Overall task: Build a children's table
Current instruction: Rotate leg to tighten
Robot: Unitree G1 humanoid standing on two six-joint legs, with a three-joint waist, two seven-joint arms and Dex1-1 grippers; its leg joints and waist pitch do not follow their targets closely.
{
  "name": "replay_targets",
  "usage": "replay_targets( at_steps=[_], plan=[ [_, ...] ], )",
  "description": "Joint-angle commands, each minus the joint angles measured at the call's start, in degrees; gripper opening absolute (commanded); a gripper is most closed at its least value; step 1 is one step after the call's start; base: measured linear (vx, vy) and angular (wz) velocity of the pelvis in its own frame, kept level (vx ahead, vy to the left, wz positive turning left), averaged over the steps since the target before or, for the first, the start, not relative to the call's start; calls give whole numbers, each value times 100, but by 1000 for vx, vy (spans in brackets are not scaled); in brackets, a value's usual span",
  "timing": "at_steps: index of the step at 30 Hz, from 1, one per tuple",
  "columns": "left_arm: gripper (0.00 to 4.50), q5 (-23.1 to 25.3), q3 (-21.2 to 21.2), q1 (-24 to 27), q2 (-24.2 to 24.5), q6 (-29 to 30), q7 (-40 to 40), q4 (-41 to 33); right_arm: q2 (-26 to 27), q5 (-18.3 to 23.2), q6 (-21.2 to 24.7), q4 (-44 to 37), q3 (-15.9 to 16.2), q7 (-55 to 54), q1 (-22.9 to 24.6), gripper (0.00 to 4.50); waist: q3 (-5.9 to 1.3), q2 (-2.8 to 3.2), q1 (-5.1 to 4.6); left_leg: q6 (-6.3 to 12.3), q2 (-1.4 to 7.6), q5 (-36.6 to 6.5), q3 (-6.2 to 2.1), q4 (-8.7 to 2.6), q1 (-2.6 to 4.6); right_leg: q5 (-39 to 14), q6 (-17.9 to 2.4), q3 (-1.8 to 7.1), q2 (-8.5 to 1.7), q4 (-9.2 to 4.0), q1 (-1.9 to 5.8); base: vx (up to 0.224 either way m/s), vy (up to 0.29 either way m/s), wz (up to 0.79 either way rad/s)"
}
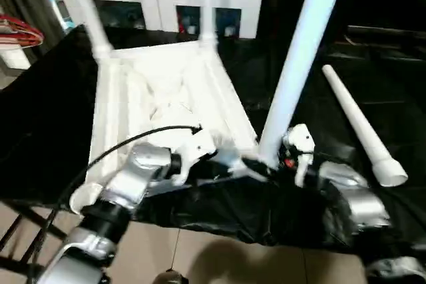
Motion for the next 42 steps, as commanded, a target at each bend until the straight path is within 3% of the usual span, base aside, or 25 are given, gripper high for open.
replay_targets(
  at_steps=[1, 4, 8, 14, 20, 22, 25, 28, 29, 32, 33, 36, 41, 42],
  plan=[
    [0, -129, -138, -132, -6, -243, -282, -168, -37, 79, 74, -322, 472, 797, 25, 368, -355, -40, -4, 378, 303, -1537, -74, -366, 105, -1270, -1199, 233, -343, -391, 283, 0, 0, 0],
    [0, -137, -163, -174, 133, -321, -515, -105, -187, 88, 158, -401, 580, 1170, 2, 368, -341, -51, 33, 287, 314, -1706, -81, -385, 120, -1583, -1140, 248, -359, -411, 257, 0, 0, 0],
    [0, -132, -227, -321, 311, -519, -889, 99, -385, -37, 17, -450, 817, 1577, -45, 368, -355, -72, 56, 264, 313, -1623, -82, -380, 119, -1493, -1144, 253, -362, -394, 249, 0, 0, 0],
    [0, -136, -248, -479, 327, -613, -1071, 345, -420, 42, 243, -597, 947, 1822, -29, 314, -357, -90, 75, 294, 306, -1502, -77, -366, 113, -1435, -1191, 251, -371, -378, 256, 0, 0, 0],
    [0, -154, -221, -522, 263, -658, -1040, 434, -399, 22, 211, -562, 959, 1838, 23, 281, -362, -68, 125, 256, 312, -1541, -82, -364, 119, -1427, -1201, 250, -376, -378, 253, 0, 0, 0],
    [0, -183, -143, -470, 217, -644, -895, 408, -293, 32, 160, -466, 846, 1604, 65, 276, -369, -37, 144, 233, 313, -1553, -86, -360, 122, -1390, -1207, 253, -378, -373, 255, 0, 0, 0],
    [0, -232, 14, -436, 121, -579, -614, 418, -58, 74, 189, -325, 597, 1090, 64, 274, -363, -49, 144, 207, 309, -1594, -87, -366, 119, -1408, -1208, 249, -372, -377, 253, 0, 0, 0],
    [0, -209, 104, -429, 47, -529, -339, 424, 131, 10, 111, -157, 425, 583, 27, 273, -349, -54, 112, 61, 302, -1816, -107, -395, 131, -1807, -1120, 246, -391, -410, 238, 0, 0, 0],
    [0, -189, 168, -414, -24, -461, -108, 386, 303, -50, 8, 21, 272, 113, -25, 272, -343, -74, 73, 21, 300, -1908, -112, -405, 127, -1938, -1067, 243, -394, -426, 242, 0, 0, 0],
    [0, -160, 231, -367, -141, -338, 200, 270, 590, -65, 41, 324, 2, -657, -141, 272, -347, -62, -40, -36, 289, -1918, -127, -420, 112, -1939, -1030, 242, -398, -426, 243, 0, 0, 0],
    [0, -142, 240, -338, -205, -263, 328, 198, 702, -47, 18, 419, -95, -892, -174, 272, -347, -90, -96, -49, 286, -1898, -124, -419, 112, -1878, -1060, 242, -400, -422, 245, 0, 0, 0],
    [0, 21, 246, -203, -544, 70, 1054, -46, 1097, -172, -104, 709, -334, -1843, -280, 272, -350, -64, -158, 7, 279, -1732, -112, -404, 104, -1677, -1106, 243, -389, -419, 248, 0, 0, 0],
    [0, 286, 236, -114, -1079, 342, 2095, -157, 1489, -340, -352, 999, -577, -2921, -372, 272, -367, -74, -188, 122, 266, -1414, -90, -378, 98, -1241, -1160, 241, -361, -393, 268, 0, 0, 0],
    [0, 292, 217, -82, -1266, 422, 2295, -183, 1586, -304, -400, 1094, -692, -3139, -401, 307, -366, -43, -181, 149, 261, -1429, -84, -371, 100, -1267, -1141, 243, -359, -402, 266, 0, 0, 0]
  ],
)
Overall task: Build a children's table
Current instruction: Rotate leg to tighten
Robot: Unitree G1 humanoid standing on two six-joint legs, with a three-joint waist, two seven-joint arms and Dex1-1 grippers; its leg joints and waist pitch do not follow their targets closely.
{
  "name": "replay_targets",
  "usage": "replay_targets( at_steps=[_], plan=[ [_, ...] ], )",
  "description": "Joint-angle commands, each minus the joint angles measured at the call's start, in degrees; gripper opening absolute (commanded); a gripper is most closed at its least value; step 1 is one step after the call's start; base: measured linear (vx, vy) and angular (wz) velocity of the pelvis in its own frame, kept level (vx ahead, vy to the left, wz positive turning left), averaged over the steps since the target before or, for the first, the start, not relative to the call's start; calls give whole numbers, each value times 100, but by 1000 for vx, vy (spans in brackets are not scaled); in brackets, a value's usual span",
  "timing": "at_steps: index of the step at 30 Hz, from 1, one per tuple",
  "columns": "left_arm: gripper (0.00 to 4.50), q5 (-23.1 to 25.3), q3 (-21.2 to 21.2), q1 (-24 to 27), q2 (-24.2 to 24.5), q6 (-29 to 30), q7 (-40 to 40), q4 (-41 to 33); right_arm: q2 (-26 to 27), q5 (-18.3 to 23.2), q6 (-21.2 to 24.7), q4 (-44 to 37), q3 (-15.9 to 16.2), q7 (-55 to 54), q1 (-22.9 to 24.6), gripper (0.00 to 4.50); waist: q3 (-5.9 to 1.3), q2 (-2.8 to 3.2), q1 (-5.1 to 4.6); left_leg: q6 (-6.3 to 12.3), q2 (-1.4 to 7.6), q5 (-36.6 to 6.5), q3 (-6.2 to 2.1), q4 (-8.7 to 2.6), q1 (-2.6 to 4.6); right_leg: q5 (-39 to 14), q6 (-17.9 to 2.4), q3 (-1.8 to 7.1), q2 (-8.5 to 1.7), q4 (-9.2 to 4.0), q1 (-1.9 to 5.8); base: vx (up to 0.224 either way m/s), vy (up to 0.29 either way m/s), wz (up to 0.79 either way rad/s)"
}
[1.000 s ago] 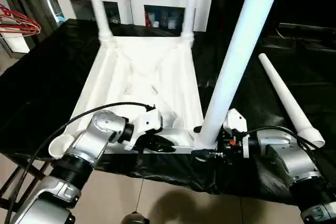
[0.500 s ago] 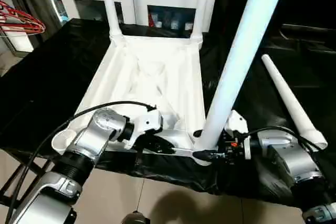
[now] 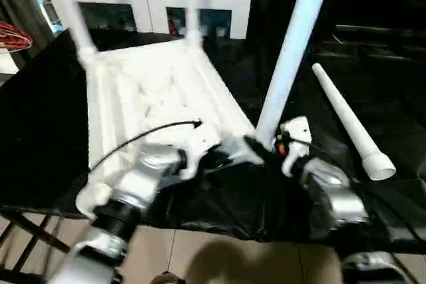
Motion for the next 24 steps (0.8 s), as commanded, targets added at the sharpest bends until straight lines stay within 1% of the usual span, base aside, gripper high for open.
replay_targets(
  at_steps=[1, 2, 3, 4, 5, 6, 9, 10, 11, 12, 14, 15, 16, 17, 18, 19, 20, 21, 22, 23, 24],
  plan=[
    [0, -146, -48, -29, -360, -35, 291, -289, 289, -17, 10, 178, 195, -90, 7, 328, -360, -37, 0, 158, 261, -1459, -82, -390, 87, -1307, -1115, 239, -358, -426, 264, 0, 0, 0],
    [0, -168, -52, -16, -454, -12, 354, -304, 338, 15, -13, 213, 128, -179, 1, 343, -367, -49, 10, 174, 253, -1475, -85, -386, 86, -1350, -1080, 233, -358, -428, 273, 0, 0, 0],
    [0, -170, -76, 0, -511, 11, 385, -323, 370, 61, -25, 232, 76, -198, -4, 350, -361, -48, 8, 186, 251, -1496, -86, -391, 79, -1395, -1063, 236, -359, -436, 271, 0, 0, 0],
    [0, -157, -94, 5, -513, 12, 390, -328, 377, 57, -34, 236, 68, -201, -6, 359, -361, -31, 13, 189, 250, -1512, -89, -392, 79, -1415, -1048, 234, -356, -439, 273, 0, 0, 0],
    [0, -144, -111, 9, -515, 12, 395, -332, 384, 54, -42, 240, 60, -205, -7, 369, -362, -37, 14, 203, 252, -1537, -89, -392, 79, -1446, -1014, 235, -354, -448, 271, 0, 0, 0],
    [0, -112, -160, 16, -503, 15, 375, -333, 390, 27, -73, 244, 53, -227, -12, 379, -364, -6, 19, 198, 255, -1553, -97, -396, 80, -1469, -1000, 234, -357, -447, 270, 0, 0, 0],
    [0, -90, -178, 17, -485, 14, 346, -341, 351, -38, -130, 252, 63, -296, -27, 403, -367, -12, 12, 167, 258, -1589, -98, -403, 84, -1427, -991, 235, -347, -447, 265, 0, 0, 0],
    [0, -90, -178, 17, -485, 14, 346, -341, 351, -38, -130, 252, 63, -296, -27, 403, -366, -13, 9, 166, 257, -1589, -97, -403, 81, -1401, -999, 235, -345, -443, 266, 0, 0, 0],
    [0, -87, -178, 11, -475, 13, 334, -342, 322, -91, -165, 268, 91, -314, -40, 408, -366, -1, 12, 164, 256, -1597, -99, -405, 79, -1379, -1008, 233, -344, -441, 265, 0, 0, 0],
    [0, -81, -176, 4, -464, 3, 339, -342, 253, -163, -214, 247, 117, -314, -30, 408, -367, -13, 12, 164, 255, -1592, -98, -404, 78, -1348, -1015, 232, -347, -442, 270, 0, 0, 0],
    [0, -65, -176, -14, -418, -39, 335, -341, 113, -181, -225, 95, 114, -201, 34, 408, -367, -10, 19, 170, 254, -1561, -95, -401, 80, -1300, -1018, 230, -341, -438, 274, 0, 0, 0],
    [0, -9, -164, -8, -383, -88, 420, -348, -40, -128, -204, -179, 106, -9, 164, 408, -368, -43, 43, 204, 256, -1521, -93, -396, 82, -1280, -1008, 233, -352, -435, 286, 0, 0, 0],
    [0, -9, -164, -8, -383, -88, 420, -348, -40, -128, -204, -179, 106, -9, 164, 408, -372, -37, 52, 226, 256, -1487, -89, -391, 80, -1243, -997, 234, -344, -430, 288, 0, 0, 0],
    [0, 13, -137, -6, -372, -86, 481, -346, -166, -4, -135, -427, 45, 174, 286, 408, -377, -61, 63, 278, 254, -1405, -79, -381, 78, -1151, -998, 237, -343, -428, 286, 0, 0, 0],
    [0, 32, -78, -9, -368, -98, 583, -328, -360, 217, -23, -808, -66, 467, 474, 408, -388, -59, 102, 355, 257, -1277, -80, -363, 83, -981, -994, 240, -344, -414, 304, 0, 0, 0],
    [27, 4, -59, -5, -370, -74, 569, -335, -399, 260, -17, -886, -93, 515, 515, 410, -388, -64, 110, 403, 261, -1215, -77, -355, 79, -876, -1000, 243, -339, -405, 303, 0, 0, 0],
    [27, -56, -29, 8, -371, -18, 526, -357, -471, 354, 2, -1039, -150, 611, 597, 410, -383, -75, 109, 482, 247, -1131, -77, -348, 47, -772, -1027, 233, -337, -393, 318, 0, 0, 0],
    [27, -146, -18, 41, -354, 97, 398, -428, -597, 565, 105, -1317, -263, 802, 745, 410, -382, -74, 121, 527, 257, -1140, -80, -348, 56, -836, -1022, 229, -350, -402, 309, 0, 0, 0],
    [43, -146, -18, 41, -354, 97, 398, -428, -597, 565, 105, -1317, -263, 802, 745, 411, -372, -84, 117, 544, 249, -1173, -75, -347, 50, -910, -1017, 226, -346, -416, 313, 0, 0, 0],
    [63, -151, -23, 60, -334, 106, 377, -462, -693, 709, 176, -1521, -326, 951, 856, 411, -369, -69, 118, 536, 245, -1205, -80, -355, 46, -1069, -1023, 220, -352, -430, 314, 0, 0, 0],
    [69, -125, -11, 83, -315, 42, 444, -472, -872, 917, 350, -1792, -355, 1239, 1047, 411, -363, -62, 121, 512, 256, -1296, -80, -353, 60, -1210, -992, 221, -345, -451, 307, 0, 0, 0]
  ],
)
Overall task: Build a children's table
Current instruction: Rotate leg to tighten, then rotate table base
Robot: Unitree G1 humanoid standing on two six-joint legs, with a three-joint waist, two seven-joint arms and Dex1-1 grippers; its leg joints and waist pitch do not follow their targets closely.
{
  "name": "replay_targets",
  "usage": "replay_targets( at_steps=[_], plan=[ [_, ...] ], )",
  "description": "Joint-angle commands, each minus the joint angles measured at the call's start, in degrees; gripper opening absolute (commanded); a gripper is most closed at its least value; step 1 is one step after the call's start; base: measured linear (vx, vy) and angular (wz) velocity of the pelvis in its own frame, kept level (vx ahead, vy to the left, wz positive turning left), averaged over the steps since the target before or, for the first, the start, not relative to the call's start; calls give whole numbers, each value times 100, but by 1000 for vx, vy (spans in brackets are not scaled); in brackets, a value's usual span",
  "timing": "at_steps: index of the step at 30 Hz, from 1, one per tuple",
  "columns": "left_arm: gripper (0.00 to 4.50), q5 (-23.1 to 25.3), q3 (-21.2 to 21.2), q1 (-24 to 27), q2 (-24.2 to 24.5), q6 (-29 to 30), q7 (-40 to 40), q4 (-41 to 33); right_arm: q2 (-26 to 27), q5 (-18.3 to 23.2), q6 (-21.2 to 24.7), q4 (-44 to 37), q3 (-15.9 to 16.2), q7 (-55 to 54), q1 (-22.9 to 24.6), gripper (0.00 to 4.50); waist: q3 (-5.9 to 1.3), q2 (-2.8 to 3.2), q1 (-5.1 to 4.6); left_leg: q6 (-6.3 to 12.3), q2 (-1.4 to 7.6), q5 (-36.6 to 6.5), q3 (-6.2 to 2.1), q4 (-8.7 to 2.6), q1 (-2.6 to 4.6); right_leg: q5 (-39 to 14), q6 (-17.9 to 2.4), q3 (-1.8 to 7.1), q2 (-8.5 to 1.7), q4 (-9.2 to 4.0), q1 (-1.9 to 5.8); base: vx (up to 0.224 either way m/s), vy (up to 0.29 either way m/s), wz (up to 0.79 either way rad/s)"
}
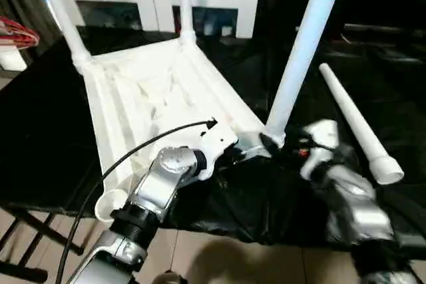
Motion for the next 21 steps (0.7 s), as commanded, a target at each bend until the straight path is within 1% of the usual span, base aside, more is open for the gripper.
replay_targets(
  at_steps=[1, 2, 3, 4, 5, 6, 7, 8, 9, 10, 11, 12, 13, 14, 15, 16, 17, 18, 19, 20, 21],
  plan=[
    [78, -83, 85, 12, -13, -120, 65, -246, -174, 324, 248, -410, -103, 395, 169, 411, -351, -93, 26, 518, 268, -1348, -87, -345, 72, -1266, -977, 224, -342, -434, 320, 0, 0, 0],
    [90, -90, 110, 16, -12, -175, 118, -239, -295, 365, 325, -570, -71, 550, 299, 411, -350, -84, 34, 499, 276, -1417, -90, -347, 77, -1395, -965, 223, -345, -443, 297, 0, 0, 0],
    [90, -118, 170, 16, -5, -246, 178, -243, -447, 384, 426, -724, -7, 740, 457, 411, -345, -82, 42, 476, 268, -1483, -90, -347, 73, -1519, -898, 221, -338, -468, 305, 0, 0, 0],
    [90, -141, 212, 13, 5, -278, 204, -254, -529, 391, 473, -799, 27, 833, 541, 411, -338, -87, 47, 464, 270, -1507, -92, -351, 77, -1563, -874, 224, -336, -474, 296, 0, 0, 0],
    [90, -177, 281, -3, 22, -313, 230, -268, -623, 392, 499, -837, 51, 946, 623, 411, -340, -97, 45, 444, 257, -1538, -94, -354, 64, -1693, -832, 214, -344, -481, 308, 0, 0, 0],
    [90, -220, 402, -34, 80, -402, 276, -303, -748, 437, 591, -919, 79, 1120, 751, 411, -339, -85, 48, 418, 260, -1552, -103, -357, 69, -1779, -816, 212, -347, -488, 294, 0, 0, 0],
    [90, -237, 448, -47, 103, -420, 291, -322, -784, 452, 630, -970, 98, 1169, 793, 411, -340, -94, 47, 423, 253, -1548, -100, -353, 59, -1789, -803, 211, -341, -495, 298, 0, 0, 0],
    [90, -284, 607, -87, 177, -459, 363, -387, -873, 479, 744, -1136, 169, 1283, 911, 411, -340, -88, 46, 412, 255, -1535, -112, -360, 46, -1765, -784, 208, -343, -485, 307, 0, 0, 0],
    [90, -287, 740, -133, 239, -481, 498, -426, -926, 496, 867, -1252, 238, 1344, 979, 411, -343, -92, 40, 413, 260, -1540, -117, -361, 49, -1701, -794, 206, -333, -476, 309, 0, 0, 0],
    [90, -256, 892, -171, 334, -425, 693, -490, -948, 463, 940, -1361, 350, 1357, 1035, 411, -344, -54, 35, 415, 261, -1540, -125, -361, 48, -1627, -822, 204, -337, -468, 305, 0, 0, 0],
    [90, -230, 973, -190, 392, -383, 809, -525, -956, 440, 983, -1420, 416, 1350, 1060, 411, -345, -30, 26, 393, 267, -1567, -130, -364, 47, -1594, -830, 201, -326, -461, 300, 0, 0, 0],
    [90, -128, 1144, -223, 552, -281, 1090, -590, -932, 370, 1134, -1484, 572, 1273, 1069, 411, -343, -32, 4, 371, 258, -1623, -126, -361, 57, -1596, -831, 193, -314, -471, 294, 0, 0, 0],
    [90, -122, 1154, -225, 561, -275, 1106, -594, -931, 366, 1142, -1488, 581, 1268, 1069, 411, -344, -34, -2, 353, 262, -1626, -132, -365, 66, -1584, -839, 192, -309, -463, 293, 0, 0, 0],
    [90, -52, 1236, -238, 645, -250, 1259, -612, -897, 309, 1142, -1498, 651, 1225, 1061, 411, -342, -17, 0, 327, 254, -1650, -123, -356, 80, -1647, -835, 193, -310, -472, 273, 0, 0, 0],
    [90, 33, 1434, -249, 785, -178, 1529, -657, -794, 212, 1131, -1500, 760, 1121, 1026, 411, -343, -12, 4, 281, 264, -1667, -130, -362, 80, -1655, -844, 194, -311, -464, 268, 0, 0, 0],
    [90, 56, 1528, -247, 840, -138, 1642, -681, -747, 178, 1169, -1509, 799, 1058, 1010, 411, -341, -10, 7, 272, 256, -1678, -128, -365, 79, -1675, -836, 192, -310, -472, 270, 0, 0, 0],
    [90, 237, 1940, -186, 1162, 65, 2135, -798, -500, -19, 1232, -1506, 971, 778, 922, 411, -348, -5, -6, 212, 259, -1659, -142, -370, 68, -1561, -853, 191, -296, -431, 270, 0, 0, 0],
    [74, 330, 2059, -96, 1354, 168, 2213, -868, -377, -133, 1424, -1424, 999, 523, 842, 411, -351, 1, -52, 167, 241, -1603, -159, -391, 46, -1460, -849, 177, -283, -401, 281, 0, 0, 0],
    [74, 382, 2083, -49, 1445, 223, 2215, -890, -324, -177, 1516, -1354, 998, 406, 792, 411, -354, 14, -67, 137, 241, -1611, -163, -392, 65, -1461, -853, 175, -279, -401, 274, 0, 0, 0],
    [64, 498, 2114, 131, 1728, 376, 2116, -880, -175, -302, 1689, -1056, 978, 104, 604, 393, -354, 16, -80, 99, 254, -1686, -153, -385, 113, -1503, -877, 190, -286, -422, 237, 0, 0, 0],
    [55, 500, 2118, 140, 1742, 383, 2113, -877, -168, -304, 1698, -1047, 979, 92, 597, 382, -345, 27, -92, 72, 245, -1703, -158, -392, 105, -1540, -898, 192, -286, -413, 234, 0, 0, 0]
  ],
)
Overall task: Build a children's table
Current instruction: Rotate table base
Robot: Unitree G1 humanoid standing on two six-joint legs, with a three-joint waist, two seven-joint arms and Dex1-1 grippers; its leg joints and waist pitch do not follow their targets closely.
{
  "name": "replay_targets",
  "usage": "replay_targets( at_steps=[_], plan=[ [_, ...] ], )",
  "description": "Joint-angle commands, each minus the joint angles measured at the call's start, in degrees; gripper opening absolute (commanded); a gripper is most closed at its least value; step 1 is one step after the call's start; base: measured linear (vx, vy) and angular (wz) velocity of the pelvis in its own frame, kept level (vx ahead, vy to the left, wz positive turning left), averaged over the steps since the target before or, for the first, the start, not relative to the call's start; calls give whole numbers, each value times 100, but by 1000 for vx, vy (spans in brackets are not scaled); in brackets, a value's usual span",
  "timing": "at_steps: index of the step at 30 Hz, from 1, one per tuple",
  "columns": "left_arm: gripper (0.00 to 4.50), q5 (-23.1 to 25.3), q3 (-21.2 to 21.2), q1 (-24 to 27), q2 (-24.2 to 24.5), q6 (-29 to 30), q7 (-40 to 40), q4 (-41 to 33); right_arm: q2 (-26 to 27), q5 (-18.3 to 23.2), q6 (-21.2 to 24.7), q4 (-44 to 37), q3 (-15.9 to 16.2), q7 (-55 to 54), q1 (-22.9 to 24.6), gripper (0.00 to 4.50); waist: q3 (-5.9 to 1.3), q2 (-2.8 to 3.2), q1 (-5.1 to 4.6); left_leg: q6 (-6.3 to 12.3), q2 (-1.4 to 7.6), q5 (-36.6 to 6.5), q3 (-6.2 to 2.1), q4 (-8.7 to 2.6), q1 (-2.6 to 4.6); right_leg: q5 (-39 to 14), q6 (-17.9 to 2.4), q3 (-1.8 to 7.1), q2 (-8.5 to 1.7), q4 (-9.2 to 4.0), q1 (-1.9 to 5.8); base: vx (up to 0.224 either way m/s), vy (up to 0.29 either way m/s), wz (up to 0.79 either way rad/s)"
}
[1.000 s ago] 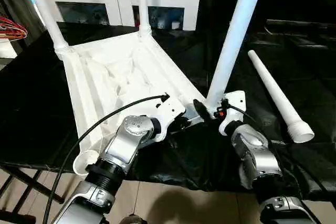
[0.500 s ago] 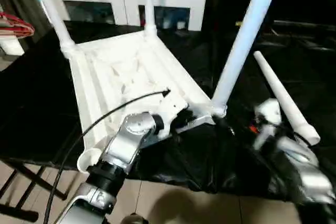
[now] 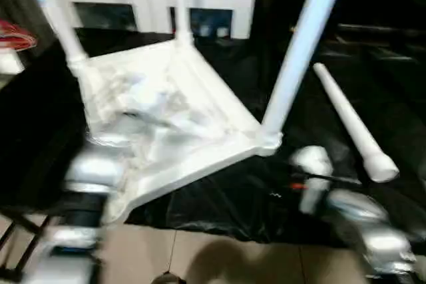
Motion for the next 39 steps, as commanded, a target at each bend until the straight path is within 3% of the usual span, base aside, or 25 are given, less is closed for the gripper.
replay_targets(
  at_steps=[1, 3, 6, 7, 12, 20, 23, 24, 26, 27, 32, 37, 39],
  plan=[
    [52, 86, 26, 219, 89, 209, -54, 30, 37, -112, 222, 136, -59, -274, -162, 375, -342, 17, 26, 29, 235, -1748, -125, -387, 121, -1572, -902, 212, -299, -418, 214, 0, 0, 0],
    [26, 56, 19, 264, 153, 239, -84, 57, 46, -97, 304, 129, -34, -334, -185, 356, -340, 49, 114, -12, 259, -1894, -115, -394, 170, -1487, -894, 240, -292, -426, 159, 0, 0, 0],
    [12, 114, -289, 542, 517, 540, -509, 250, 117, -234, 583, 375, 94, -628, -444, 335, -345, 50, 167, -88, 256, -1977, -146, -427, 146, -1448, -875, 241, -306, -394, 178, 0, 0, 0],
    [7, 113, -390, 600, 556, 572, -633, 252, 152, -273, 639, 405, 83, -680, -492, 328, -329, 54, 154, -130, 239, -2059, -147, -445, 117, -1562, -825, 245, -309, -403, 189, 0, 0, 0],
    [0, 123, -642, 719, 646, 736, -1022, 222, 234, -369, 734, 557, 17, -894, -649, 292, -327, 62, 169, -231, 245, -2253, -156, -458, 145, -1718, -794, 265, -348, -430, 174, 0, 0, 0],
    [0, 159, -1043, 841, 1016, 1130, -1694, 32, 211, -394, 510, 789, 12, -924, -802, 210, -341, 79, 137, -215, 240, -2116, -152, -449, 128, -1331, -925, 262, -339, -384, 203, 0, 0, 0],
    [0, -80, -1597, 1089, 1557, 1355, -2935, -661, 282, -473, 344, 1179, -9, -1047, -1065, 190, -350, 105, 129, -246, 251, -2162, -181, -462, 129, -1428, -1004, 262, -381, -366, 213, 0, 0, 0],
    [0, -256, -1822, 1213, 1767, 1429, -3468, -996, 302, -498, 270, 1331, -14, -1087, -1172, 177, -324, 101, 79, -252, 248, -2184, -167, -475, 110, -1477, -1036, 259, -357, -373, 210, 0, 0, 0],
    [0, -373, -1938, 1286, 1868, 1374, -3761, -1175, 308, -510, 232, 1402, -16, -1100, -1225, 177, -322, 111, 77, -255, 245, -2203, -150, -462, 141, -1449, -1100, 274, -356, -368, 187, 0, 0, 0],
    [0, -489, -2020, 1341, 1927, 1401, -3975, -1312, 313, -521, 199, 1462, -16, -1109, -1267, 147, -317, 122, 73, -256, 242, -2212, -137, -457, 146, -1435, -1117, 276, -348, -369, 186, 0, 0, 0],
    [0, -688, -2148, 1361, 1897, 1407, -4248, -1535, 313, -545, 121, 1597, -4, -1117, -1352, 119, -326, 134, 69, -261, 233, -2190, -131, -454, 155, -1439, -1080, 272, -335, -365, 199, 0, 0, 0],
    [0, -1009, -2469, 1008, 1183, 1621, -4299, -1759, 313, -608, 2, 1772, 21, -1096, -1466, 96, -341, 130, 59, -251, 220, -1997, -112, -430, 151, -1186, -1159, 267, -321, -341, 223, 0, 0, 0],
    [0, -971, -2558, 898, 1025, 1604, -4265, -1699, 313, -619, -30, 1811, 21, -1090, -1482, 58, -343, 109, 58, -203, 217, -1887, -106, -420, 139, -1183, -1139, 272, -326, -353, 244, 0, 0, 0]
  ],
)
